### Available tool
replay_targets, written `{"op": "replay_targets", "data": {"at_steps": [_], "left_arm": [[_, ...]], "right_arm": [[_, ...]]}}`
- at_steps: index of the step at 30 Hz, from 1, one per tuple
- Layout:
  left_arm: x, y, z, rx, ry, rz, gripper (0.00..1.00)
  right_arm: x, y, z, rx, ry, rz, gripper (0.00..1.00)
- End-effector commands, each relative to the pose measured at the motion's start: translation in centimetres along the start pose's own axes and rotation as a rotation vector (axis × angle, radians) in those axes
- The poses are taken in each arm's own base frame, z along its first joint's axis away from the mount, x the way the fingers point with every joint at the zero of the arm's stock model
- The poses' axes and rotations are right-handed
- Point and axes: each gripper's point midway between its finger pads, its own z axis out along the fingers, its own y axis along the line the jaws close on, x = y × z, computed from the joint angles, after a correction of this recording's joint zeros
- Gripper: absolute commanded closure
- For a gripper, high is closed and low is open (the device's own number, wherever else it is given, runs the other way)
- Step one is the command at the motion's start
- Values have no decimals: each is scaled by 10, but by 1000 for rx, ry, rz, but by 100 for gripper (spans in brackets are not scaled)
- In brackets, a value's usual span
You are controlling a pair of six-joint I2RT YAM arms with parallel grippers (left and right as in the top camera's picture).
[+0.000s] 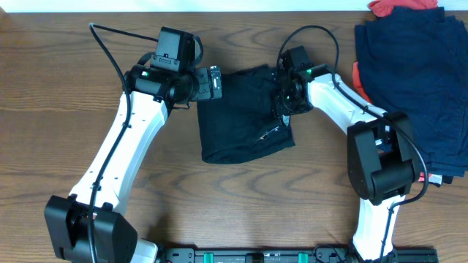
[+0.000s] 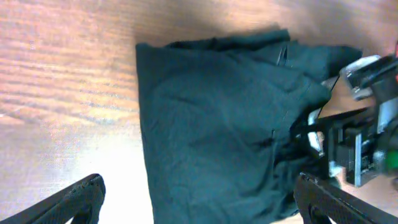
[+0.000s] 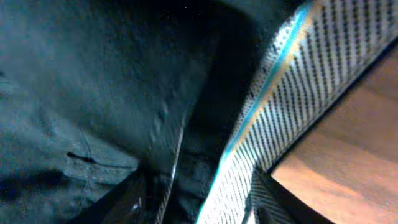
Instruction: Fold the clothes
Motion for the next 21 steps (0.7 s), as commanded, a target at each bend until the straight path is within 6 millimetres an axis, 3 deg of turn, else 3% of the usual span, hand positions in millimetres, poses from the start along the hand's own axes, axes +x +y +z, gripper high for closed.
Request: {"op": "replay_targets", "data": {"at_steps": [1, 4, 8, 15, 21], "left_arm": [[4, 0, 3, -15, 20, 49, 2], [14, -7, 4, -11, 51, 119, 2], [30, -15, 5, -6, 98, 207, 2], [64, -27, 18, 79, 198, 323, 2], [81, -64, 21, 221, 205, 510, 2]], "right_arm": [[-38, 8, -57, -33, -135, 3, 42], [-56, 8, -97, -38, -217, -8, 30], [-69, -3, -127, -34, -290, 12, 25], [-66, -44, -131, -2, -278, 96, 24], [-67, -77, -137, 18, -290, 164, 23]]}}
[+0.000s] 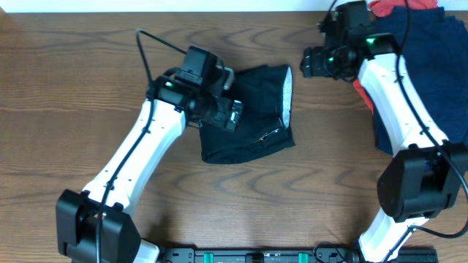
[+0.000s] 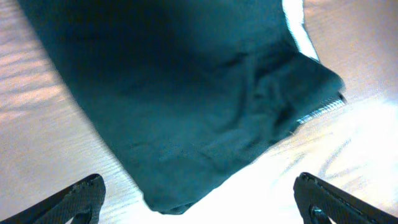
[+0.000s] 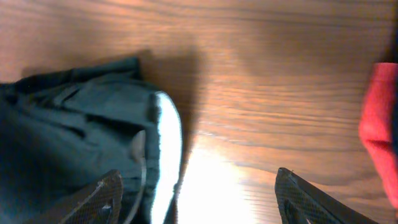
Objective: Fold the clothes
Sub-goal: 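Grasp the folded shorts with the left gripper and carry them to the top left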
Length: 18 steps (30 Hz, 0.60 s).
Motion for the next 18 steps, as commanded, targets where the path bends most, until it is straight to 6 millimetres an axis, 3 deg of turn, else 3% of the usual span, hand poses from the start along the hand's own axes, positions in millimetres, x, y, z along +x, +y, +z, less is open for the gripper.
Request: {"op": "replay_targets", "data": {"at_steps": [1, 3, 12, 16, 18], "left_arm": [[1, -30, 10, 85, 7, 161, 2], [2, -38, 18, 78, 15, 200, 2], [27, -33, 85, 18, 181, 275, 2], [37, -42, 92, 20, 219, 393, 2], [37, -36, 92, -42, 225, 447, 2]], "right_arm": [[-1, -16, 0, 11, 3, 32, 23], [-1, -22, -1, 11, 3, 45, 23], [1, -29, -2, 20, 15, 59, 23], [1, -29, -2, 20, 15, 60, 23], [1, -29, -2, 20, 15, 60, 22]]}}
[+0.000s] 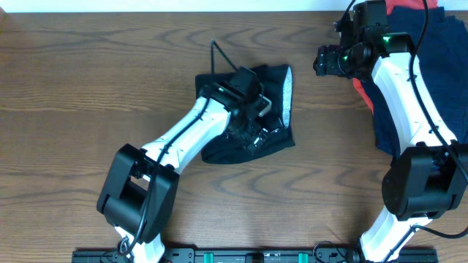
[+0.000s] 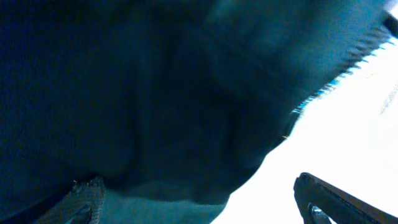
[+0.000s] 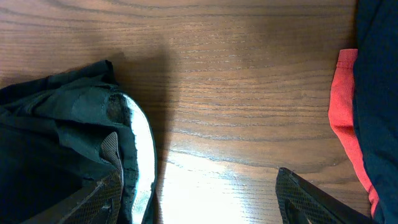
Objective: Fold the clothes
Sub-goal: 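Grasp the folded shorts with the left gripper and carry them to the top left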
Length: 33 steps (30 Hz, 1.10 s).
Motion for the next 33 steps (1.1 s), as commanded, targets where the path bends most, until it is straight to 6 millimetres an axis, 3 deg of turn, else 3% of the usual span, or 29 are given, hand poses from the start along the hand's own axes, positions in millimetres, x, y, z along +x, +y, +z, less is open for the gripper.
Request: {"op": "replay_targets", "data": {"at_steps": [1, 6, 11, 14, 18, 22, 24, 28, 33], "left_arm": [[0, 7, -1, -111, 21, 139, 2], [12, 21, 13, -184, 108, 266, 0], [24, 22, 30, -161, 180, 334, 9], [22, 23, 35, -162, 178, 346, 30], [13, 27, 43, -176, 148, 347, 48], [-2, 38, 50, -238, 103, 351, 86], [-12, 48, 50, -296, 73, 344, 94], [-35, 80, 42, -447, -18, 228, 94], [-49, 127, 30, -501, -143, -3, 94]], "right_arm": [[1, -1, 2, -5, 7, 4, 22], [0, -1, 2, -6, 2, 4, 22], [-1, -2, 2, 0, -3, 3, 22], [-3, -2, 3, 0, -12, 1, 21], [-5, -2, 3, -1, -21, 0, 22], [-7, -2, 3, -2, -27, -1, 22], [-7, -2, 3, 2, -28, -1, 22], [-7, -3, 3, 6, -27, -1, 22], [-6, -3, 3, 6, -23, 0, 22]]}}
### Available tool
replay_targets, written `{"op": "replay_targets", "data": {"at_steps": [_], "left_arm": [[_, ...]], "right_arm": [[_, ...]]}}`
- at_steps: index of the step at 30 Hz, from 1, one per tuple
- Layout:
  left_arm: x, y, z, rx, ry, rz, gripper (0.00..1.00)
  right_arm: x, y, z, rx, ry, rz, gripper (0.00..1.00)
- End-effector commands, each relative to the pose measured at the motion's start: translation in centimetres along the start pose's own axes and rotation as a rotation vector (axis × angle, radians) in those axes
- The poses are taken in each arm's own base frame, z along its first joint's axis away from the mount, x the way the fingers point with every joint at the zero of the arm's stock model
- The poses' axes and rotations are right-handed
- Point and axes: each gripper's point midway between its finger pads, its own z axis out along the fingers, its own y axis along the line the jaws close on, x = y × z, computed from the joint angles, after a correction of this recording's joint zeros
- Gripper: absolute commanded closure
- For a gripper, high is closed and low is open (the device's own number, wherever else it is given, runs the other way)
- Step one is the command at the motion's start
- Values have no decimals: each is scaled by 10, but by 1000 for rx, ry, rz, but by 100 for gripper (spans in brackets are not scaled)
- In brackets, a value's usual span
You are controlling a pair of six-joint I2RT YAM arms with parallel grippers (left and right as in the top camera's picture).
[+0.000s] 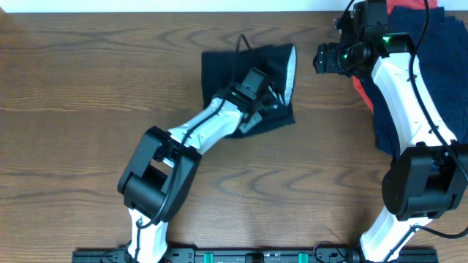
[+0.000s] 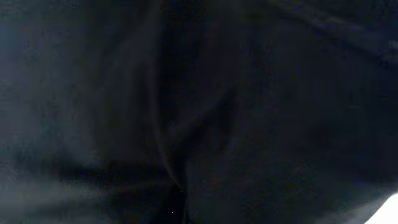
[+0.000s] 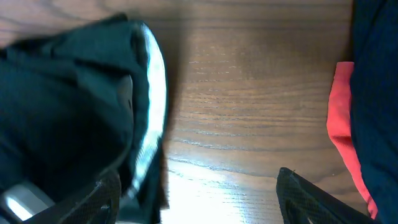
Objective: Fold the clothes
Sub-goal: 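Grasp the folded shorts with the left gripper and carry them to the top left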
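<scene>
A black garment [image 1: 219, 69] with a pale striped waistband lining [image 1: 291, 69] lies at the table's far middle. My left gripper [image 1: 259, 98] is pressed into its lower right part. The left wrist view shows nothing but dark cloth [image 2: 199, 112], and its fingers are hidden, so I cannot tell whether they are open or shut. My right gripper [image 1: 320, 58] hangs open just right of the garment, above bare wood. In the right wrist view the garment [image 3: 62, 93] and its lining [image 3: 152, 106] fill the left side, and the right gripper [image 3: 199, 199] holds nothing.
A pile of navy clothes [image 1: 431, 73] covers the far right of the wooden table [image 1: 73, 109], with red cloth [image 1: 395, 7] on top at the back and another red edge [image 3: 342, 130] beside it. The left arm crosses the table's middle.
The garment now lies further back on the table, its near edge closer to the middle. My left gripper has gone deeper into the cloth and its fingers no longer show. The right gripper stays put.
First both grippers were at the garment, the left open at its left edge and the right down in the waistband on its right. Then the right one was away, open near the navy pile, and the left was over the cloth. The left then sank into the garment, which now sits further back.
</scene>
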Motion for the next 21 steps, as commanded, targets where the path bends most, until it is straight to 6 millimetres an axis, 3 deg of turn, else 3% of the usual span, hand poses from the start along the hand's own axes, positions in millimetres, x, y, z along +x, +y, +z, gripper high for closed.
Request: {"op": "replay_targets", "data": {"at_steps": [1, 10, 16, 21], "left_arm": [[18, 52, 13, -103, 25, -228, 94], [74, 148, 33, -203, 53, -489, 94], [113, 191, 45, -255, 75, -622, 95], [146, 215, 57, -284, 102, -676, 94]], "right_arm": [[3, -4, 3, 10, 11, 4, 22], [4, -4, 3, 9, 15, 6, 22], [6, -4, 3, 11, 25, 7, 22], [7, -4, 3, 11, 30, 8, 22]]}}
